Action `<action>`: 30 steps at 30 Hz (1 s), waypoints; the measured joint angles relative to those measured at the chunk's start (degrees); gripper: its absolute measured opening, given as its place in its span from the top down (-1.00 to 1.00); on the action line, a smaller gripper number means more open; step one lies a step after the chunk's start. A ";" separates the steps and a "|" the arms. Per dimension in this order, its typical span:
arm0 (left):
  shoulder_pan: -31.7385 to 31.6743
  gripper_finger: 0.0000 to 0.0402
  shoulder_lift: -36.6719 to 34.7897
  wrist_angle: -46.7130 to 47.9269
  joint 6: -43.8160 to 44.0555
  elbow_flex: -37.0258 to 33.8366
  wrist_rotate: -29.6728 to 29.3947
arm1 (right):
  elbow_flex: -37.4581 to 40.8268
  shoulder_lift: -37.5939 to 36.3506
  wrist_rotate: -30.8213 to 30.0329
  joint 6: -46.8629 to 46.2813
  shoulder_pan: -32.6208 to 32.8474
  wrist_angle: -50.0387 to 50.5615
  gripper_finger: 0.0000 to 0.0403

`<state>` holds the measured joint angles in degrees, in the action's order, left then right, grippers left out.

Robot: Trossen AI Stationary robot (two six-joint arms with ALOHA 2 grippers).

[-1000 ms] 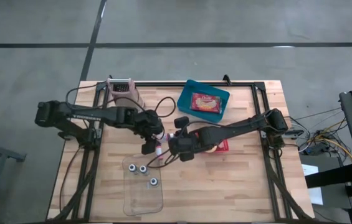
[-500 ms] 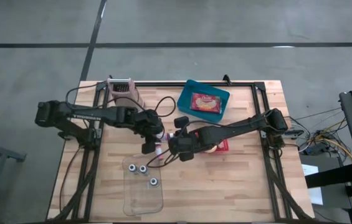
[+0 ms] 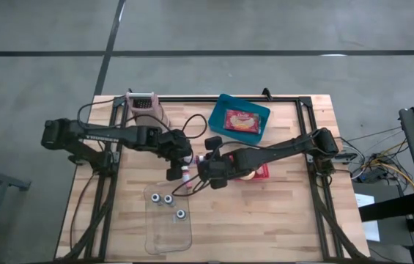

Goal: Pick & Place Food Item
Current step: Put the top pink food coloring bottle into the transparent bin

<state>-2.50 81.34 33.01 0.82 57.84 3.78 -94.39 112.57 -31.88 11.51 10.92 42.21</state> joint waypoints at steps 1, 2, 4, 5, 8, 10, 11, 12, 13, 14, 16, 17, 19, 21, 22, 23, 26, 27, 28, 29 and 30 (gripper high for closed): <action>0.02 0.49 0.00 0.02 0.00 0.00 -0.01 | 0.02 0.02 0.00 0.00 0.00 -0.13 0.86; 0.02 0.49 0.00 0.06 -0.01 0.00 -0.02 | 0.02 0.02 0.00 0.01 0.00 -0.29 0.86; 0.02 0.50 0.00 0.07 -0.02 0.00 -0.15 | 0.02 0.04 0.00 0.03 -0.01 -0.37 0.86; 0.02 0.50 0.00 0.07 -0.02 0.00 -0.17 | 0.02 0.04 0.04 -0.06 -0.07 -0.38 0.85; 0.00 0.50 0.00 0.00 -0.24 0.00 -0.23 | 0.02 0.04 0.22 -1.07 -0.16 -0.41 0.75; 0.02 0.50 0.00 -0.16 -0.26 0.00 -0.33 | 0.02 0.04 0.27 -2.01 -0.20 -0.42 0.66; 0.02 0.50 0.00 -0.32 -0.28 0.00 -0.37 | 0.02 0.04 0.33 -2.77 -0.23 -0.57 0.61; 0.02 0.50 0.00 -0.33 -0.41 0.00 -0.38 | 0.02 0.04 0.41 -3.40 -0.29 -0.54 0.56; 0.01 0.50 0.00 -0.35 -0.49 0.00 -0.37 | 0.02 0.04 0.39 -3.97 -0.31 -0.42 0.50; 0.00 0.50 0.00 -0.44 -0.66 0.00 -0.38 | 0.00 0.04 0.35 -4.53 -0.41 -0.07 0.45; 0.00 0.50 0.00 -1.11 -0.76 0.00 -0.38 | -0.09 0.04 0.15 -5.63 -0.44 0.98 0.35; 0.00 0.51 0.00 -1.24 -0.93 0.00 -0.40 | -0.11 0.04 -0.40 -6.14 -0.44 1.76 0.31; 0.00 0.51 -0.02 -1.01 -1.14 0.00 -0.40 | -0.11 0.04 -1.83 -7.02 -0.42 3.89 0.22; 0.00 0.51 -0.02 -0.75 -1.21 0.00 -0.38 | -0.11 0.02 -3.20 -8.31 -0.42 6.23 0.16; 0.00 0.51 -0.02 -0.76 -1.33 0.00 -0.38 | -0.11 -0.17 -3.67 -9.22 -0.42 7.83 0.13; 0.00 0.51 -0.02 -0.68 -1.49 0.00 -0.38 | -0.09 -0.26 -4.15 -10.30 -0.44 9.44 0.11; 0.00 0.51 -0.02 0.19 -1.72 0.00 -0.39 | 0.12 -1.46 -5.25 -14.09 -0.47 13.39 0.07; 0.00 0.51 -0.02 0.28 -1.73 0.00 -0.47 | 0.43 -2.07 -6.29 -15.10 -0.44 14.47 0.07; 0.00 0.51 -0.02 0.41 -1.82 0.00 -0.84 | 1.04 -3.07 -7.54 -16.00 -0.42 14.58 0.07; 0.00 0.51 -0.07 0.85 -1.99 0.00 -1.39 | 1.99 -4.30 -8.52 -16.74 -0.41 14.56 0.07; 0.00 0.51 -0.09 1.37 -2.13 0.00 -1.93 | 2.86 -5.39 -9.21 -17.40 -0.30 14.63 0.07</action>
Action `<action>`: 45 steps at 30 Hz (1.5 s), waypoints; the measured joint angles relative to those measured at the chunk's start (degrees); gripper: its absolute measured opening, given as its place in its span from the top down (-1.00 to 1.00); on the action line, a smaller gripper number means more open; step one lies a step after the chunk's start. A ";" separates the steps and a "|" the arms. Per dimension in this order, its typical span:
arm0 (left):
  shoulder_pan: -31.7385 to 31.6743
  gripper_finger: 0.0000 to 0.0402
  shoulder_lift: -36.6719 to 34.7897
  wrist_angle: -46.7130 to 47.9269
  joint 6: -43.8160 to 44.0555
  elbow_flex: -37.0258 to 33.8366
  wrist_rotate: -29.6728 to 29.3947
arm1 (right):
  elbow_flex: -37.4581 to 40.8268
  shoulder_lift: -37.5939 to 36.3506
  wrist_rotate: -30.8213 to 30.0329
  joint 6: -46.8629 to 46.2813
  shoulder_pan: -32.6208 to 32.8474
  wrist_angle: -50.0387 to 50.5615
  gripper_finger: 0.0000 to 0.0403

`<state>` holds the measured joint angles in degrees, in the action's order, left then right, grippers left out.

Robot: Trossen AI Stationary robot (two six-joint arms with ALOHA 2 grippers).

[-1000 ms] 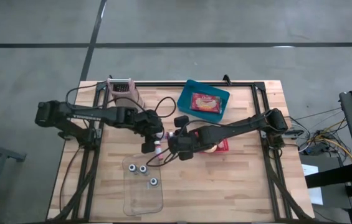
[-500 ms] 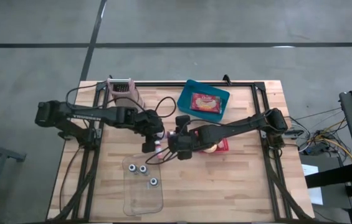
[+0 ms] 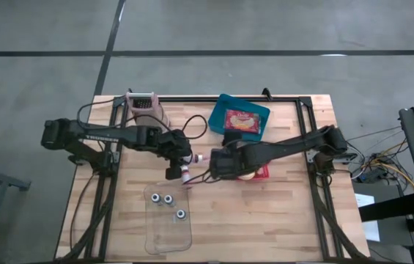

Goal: Pick & Place Food Item
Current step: Put the top pink food coloring bottle into the transparent bin

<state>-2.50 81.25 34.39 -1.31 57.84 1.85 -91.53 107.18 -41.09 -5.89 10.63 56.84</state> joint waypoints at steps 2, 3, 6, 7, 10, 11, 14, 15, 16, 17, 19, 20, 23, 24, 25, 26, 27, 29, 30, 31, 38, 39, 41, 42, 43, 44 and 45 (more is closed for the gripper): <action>0.00 0.51 -0.57 0.13 -0.05 -0.03 -1.44 | 1.83 -2.68 -1.03 -1.55 0.19 -0.55 0.08; 0.00 0.51 -0.94 -0.08 -0.30 -0.18 -2.35 | 3.16 -4.15 -1.13 -1.98 0.39 -1.44 0.08; 0.00 0.51 -3.26 -3.34 -0.95 -2.00 -3.59 | 8.70 -9.40 -1.14 -2.29 1.30 -8.18 0.08; 0.00 0.51 -4.59 -5.62 -1.28 -3.09 -3.59 | 11.09 -11.34 -1.11 -1.52 1.68 -11.46 0.08; 0.00 0.52 -8.85 -14.06 -2.61 -7.62 -3.02 | 18.99 -16.75 -0.38 1.85 2.81 -23.77 0.08; 0.06 0.52 -10.49 -17.16 -2.87 -9.46 -2.78 | 21.83 -18.25 0.38 3.22 3.17 -28.01 0.08; 0.23 0.52 -15.54 -27.18 -2.94 -16.14 -2.26 | 29.65 -22.41 2.76 6.65 3.83 -41.60 0.08; 0.28 0.52 -17.35 -31.05 -2.94 -18.74 -1.94 | 32.00 -23.40 3.56 7.65 3.87 -46.04 0.08; 0.32 0.52 -19.24 -34.91 -2.74 -21.51 -1.53 | 34.18 -24.58 4.12 8.49 3.89 -50.25 0.08; 0.50 0.52 -20.67 -39.22 -2.34 -24.36 -1.38 | 36.36 -25.32 4.48 9.24 4.08 -53.55 0.08; 0.70 0.52 -24.07 -47.41 -1.25 -30.05 -1.21 | 39.85 -26.30 5.79 10.82 4.03 -60.24 0.09; 0.85 0.52 -25.34 -51.14 -0.69 -32.82 -1.21 | 41.55 -26.53 7.00 11.49 4.03 -63.53 0.09; 1.26 0.52 -29.17 -62.84 1.49 -40.63 -1.23 | 45.28 -26.79 12.50 12.87 4.00 -73.43 0.09; 1.60 0.52 -29.93 -67.19 2.09 -43.02 -1.27 | 46.11 -26.56 14.81 13.33 3.99 -76.81 0.09; 2.01 0.52 -30.67 -71.33 2.50 -45.33 -1.48 | 46.70 -26.47 16.72 13.80 4.00 -79.10 0.09; 2.51 0.52 -31.73 -74.54 2.78 -47.79 -1.66 | 47.06 -26.44 18.30 14.16 4.00 -80.04 0.09; 3.05 0.52 -32.44 -77.99 3.05 -50.01 -1.97 | 47.07 -26.04 20.14 14.22 3.99 -81.39 0.09; 4.65 0.52 -33.32 -84.69 3.26 -53.69 -3.87 | 46.86 -25.69 21.68 14.24 4.00 -82.77 0.09; 5.73 0.52 -33.99 -87.31 3.09 -55.72 -4.93 | 46.72 -25.69 21.79 14.25 4.00 -82.68 0.09; 6.90 0.52 -34.03 -90.14 2.47 -56.94 -6.09 | 46.24 -25.69 21.85 14.21 4.00 -82.65 0.09; 19.83 0.52 -34.48 -89.70 -7.02 -55.91 -19.22 | 44.75 -25.69 21.91 13.93 4.00 -82.05 0.09; 21.99 0.52 -34.35 -89.70 -8.89 -55.36 -21.96 | 44.38 -25.69 22.06 13.67 3.98 -81.19 0.09; 25.74 0.52 -33.92 -89.61 -11.88 -54.36 -27.20 | 42.98 -25.69 22.34 13.54 3.87 -77.42 0.09; 27.47 0.52 -33.92 -89.09 -12.99 -54.05 -29.25 | 41.75 -25.69 22.79 13.19 3.71 -74.14 0.09; 28.56 0.52 -33.86 -88.47 -13.59 -53.55 -30.87 | 39.92 -25.66 23.52 12.60 3.39 -70.13 0.09; 29.32 0.52 -33.77 -87.77 -13.97 -53.02 -32.11 | 37.59 -25.59 24.17 11.78 3.03 -65.60 0.09; 29.71 0.52 -33.78 -87.21 -14.15 -52.88 -33.11 | 35.02 -25.34 24.60 11.22 2.58 -60.79 0.09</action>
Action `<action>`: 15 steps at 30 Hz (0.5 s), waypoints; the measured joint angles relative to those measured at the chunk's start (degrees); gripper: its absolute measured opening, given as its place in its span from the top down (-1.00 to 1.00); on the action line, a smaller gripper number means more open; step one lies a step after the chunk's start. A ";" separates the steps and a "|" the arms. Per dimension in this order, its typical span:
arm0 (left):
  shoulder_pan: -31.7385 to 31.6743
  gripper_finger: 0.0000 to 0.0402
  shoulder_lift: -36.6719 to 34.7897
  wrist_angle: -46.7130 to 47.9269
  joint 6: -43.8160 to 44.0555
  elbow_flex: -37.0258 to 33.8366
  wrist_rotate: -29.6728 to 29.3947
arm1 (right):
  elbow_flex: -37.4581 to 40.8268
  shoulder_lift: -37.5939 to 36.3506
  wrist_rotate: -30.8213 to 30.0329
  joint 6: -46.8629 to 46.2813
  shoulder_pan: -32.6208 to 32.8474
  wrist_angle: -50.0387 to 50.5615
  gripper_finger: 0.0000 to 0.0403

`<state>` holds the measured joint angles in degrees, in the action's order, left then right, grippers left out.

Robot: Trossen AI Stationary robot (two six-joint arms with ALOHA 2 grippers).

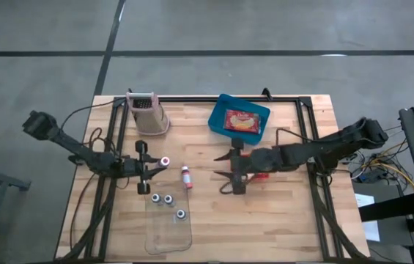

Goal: Pick & Place Food Item
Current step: Put the top pink food coloring bottle into the transparent bin

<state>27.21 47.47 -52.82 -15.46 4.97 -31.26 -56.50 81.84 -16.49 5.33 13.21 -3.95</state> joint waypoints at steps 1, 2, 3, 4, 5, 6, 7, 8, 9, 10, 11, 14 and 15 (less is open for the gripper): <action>0.15 0.52 0.00 0.53 0.01 0.07 -0.58 | -2.82 0.56 0.07 -0.25 -0.32 4.41 0.09; 0.19 0.52 0.03 0.97 0.24 0.07 -0.97 | -5.65 1.10 0.08 -0.22 -0.61 8.72 0.09; 0.19 0.52 0.04 1.20 0.43 -0.02 -1.42 | -8.43 1.93 0.05 0.14 -0.73 12.99 0.08; 0.19 0.52 0.04 1.03 0.56 -0.27 -1.50 | -11.22 3.01 0.06 0.87 -0.83 16.75 0.07; 0.19 0.52 0.04 0.98 0.66 -0.49 -1.69 | -14.23 4.16 0.08 1.63 -0.85 19.83 0.05; 0.19 0.52 0.05 1.03 0.74 -0.62 -2.09 | -17.23 5.40 0.34 2.33 -0.89 22.79 0.04; 0.19 0.52 0.15 0.99 0.78 -0.72 -2.48 | -20.13 6.75 0.82 3.04 -1.02 25.72 0.02; 0.19 0.52 0.17 0.70 0.76 -0.89 -2.93 | -23.13 8.14 1.52 3.70 -1.24 28.13 0.01; 0.19 0.52 0.19 0.48 0.63 -1.11 -3.25 | -25.89 9.49 2.33 4.25 -1.46 30.03 0.00; 0.19 0.52 0.21 0.15 0.63 -1.29 -3.28 | -28.45 11.13 2.96 5.11 -1.83 32.10 -0.02; 0.14 0.52 0.24 -0.28 0.37 -1.45 -3.30 | -30.97 12.81 3.26 5.93 -2.20 34.01 -0.03; 0.12 0.52 0.37 -0.91 -0.44 -1.69 -3.68 | -38.00 17.69 3.58 8.88 -3.24 38.06 -0.07; 0.12 0.52 0.37 -0.93 -0.44 -1.90 -3.92 | -40.33 19.20 3.76 9.77 -3.60 38.93 -0.09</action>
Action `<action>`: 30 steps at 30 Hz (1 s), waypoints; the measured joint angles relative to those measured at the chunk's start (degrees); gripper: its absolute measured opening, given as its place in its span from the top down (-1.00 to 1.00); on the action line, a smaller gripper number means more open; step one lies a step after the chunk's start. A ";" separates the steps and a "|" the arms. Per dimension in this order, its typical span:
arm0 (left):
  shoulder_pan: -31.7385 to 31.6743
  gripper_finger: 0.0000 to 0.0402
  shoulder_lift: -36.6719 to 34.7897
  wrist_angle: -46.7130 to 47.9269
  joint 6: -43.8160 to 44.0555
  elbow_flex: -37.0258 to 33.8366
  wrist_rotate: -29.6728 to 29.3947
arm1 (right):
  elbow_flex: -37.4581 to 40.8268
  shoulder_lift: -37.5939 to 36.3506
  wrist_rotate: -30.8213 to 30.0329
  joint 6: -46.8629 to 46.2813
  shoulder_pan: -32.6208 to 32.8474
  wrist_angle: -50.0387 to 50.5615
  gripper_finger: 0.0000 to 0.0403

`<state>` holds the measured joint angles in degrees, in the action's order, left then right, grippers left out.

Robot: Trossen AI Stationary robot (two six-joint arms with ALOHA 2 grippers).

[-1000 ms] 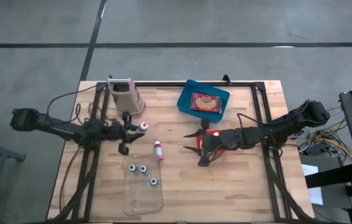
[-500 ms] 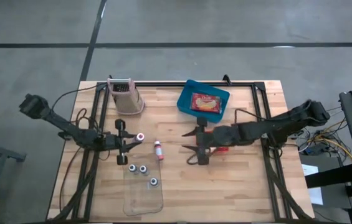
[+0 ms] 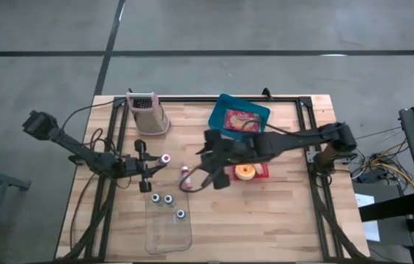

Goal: Pick & Place Food Item
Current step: Put the top pink food coloring bottle into the transparent bin

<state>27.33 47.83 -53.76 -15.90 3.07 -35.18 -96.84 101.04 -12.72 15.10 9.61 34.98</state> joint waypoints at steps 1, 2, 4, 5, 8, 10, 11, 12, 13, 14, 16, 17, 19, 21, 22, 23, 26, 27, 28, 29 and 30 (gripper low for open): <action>0.00 0.52 0.00 -0.04 -0.13 -0.23 -0.19 | -2.45 1.44 0.65 0.64 -0.38 0.60 -0.11; 0.00 0.52 0.04 -0.43 -0.20 -0.46 -0.24 | -4.72 2.70 1.57 1.10 -0.81 1.38 -0.12; 0.00 0.52 0.03 -1.27 -0.20 -0.99 -0.36 | -9.11 5.38 2.56 1.93 -1.71 3.20 -0.14; -0.01 0.52 0.02 -1.54 -0.22 -1.20 -0.41 | -11.29 6.39 2.73 2.52 -2.10 3.91 -0.14; -0.04 0.52 0.04 -1.66 -0.20 -1.71 -0.66 | -17.26 9.68 3.91 4.09 -3.00 7.19 -0.15; -0.04 0.52 0.04 -1.84 -0.13 -2.01 -0.83 | -20.88 11.68 6.35 4.21 -3.25 9.58 -0.15; -0.04 0.52 0.04 -1.98 -0.13 -2.25 -0.85 | -22.80 12.77 7.31 4.25 -3.40 10.10 -0.15; -0.04 0.52 0.00 -2.01 -0.12 -2.45 -0.89 | -24.68 13.92 7.89 4.54 -3.39 10.68 -0.15; -0.04 0.52 0.00 -2.02 -0.03 -2.52 -0.91 | -26.28 14.94 8.24 4.85 -3.39 11.96 -0.15; -0.04 0.52 0.02 -2.19 0.00 -2.54 -0.92 | -28.03 16.24 8.36 5.25 -3.39 13.38 -0.15; -0.04 0.52 0.00 -2.39 0.02 -2.67 -0.96 | -31.37 18.66 8.46 5.99 -3.41 14.29 -0.15; -0.04 0.52 0.00 -2.39 0.02 -2.68 -0.99 | -32.86 19.63 8.50 6.15 -3.45 15.62 -0.15; -0.04 0.52 0.00 -2.40 0.00 -2.71 -1.03 | -36.11 21.91 8.79 6.62 -3.45 16.23 -0.15; -0.04 0.52 0.08 -2.40 0.02 -2.71 -1.03 | -38.19 23.46 8.91 7.54 -3.45 17.09 -0.15; -0.04 0.52 0.11 -2.37 0.00 -2.71 -1.03 | -38.14 23.77 8.91 7.91 -3.47 16.07 -0.15; -0.04 0.52 0.11 -2.38 0.03 -2.71 -1.02 | -37.86 23.86 8.90 8.18 -3.53 14.71 -0.15; -0.05 0.52 0.16 -2.35 0.27 -2.71 -1.01 | -37.75 24.29 8.89 8.16 -4.28 14.80 -0.15; -0.07 0.52 0.17 -2.34 0.29 -2.71 -0.98 | -37.77 24.32 8.91 8.02 -4.58 14.47 -0.15; -0.07 0.52 0.17 -2.38 0.43 -2.71 -0.90 | -37.77 24.32 8.89 8.02 -4.77 14.53 -0.15; -0.07 0.52 0.28 -2.36 0.54 -2.71 -0.87 | -37.77 24.32 8.85 8.02 -4.91 14.25 -0.15; -0.07 0.52 0.35 -2.09 0.66 -2.72 -0.80 | -37.77 24.32 8.83 8.03 -4.92 13.70 -0.15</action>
<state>27.27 48.18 -55.85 -15.24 0.36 -35.97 -134.61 125.36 -3.90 23.13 4.69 48.68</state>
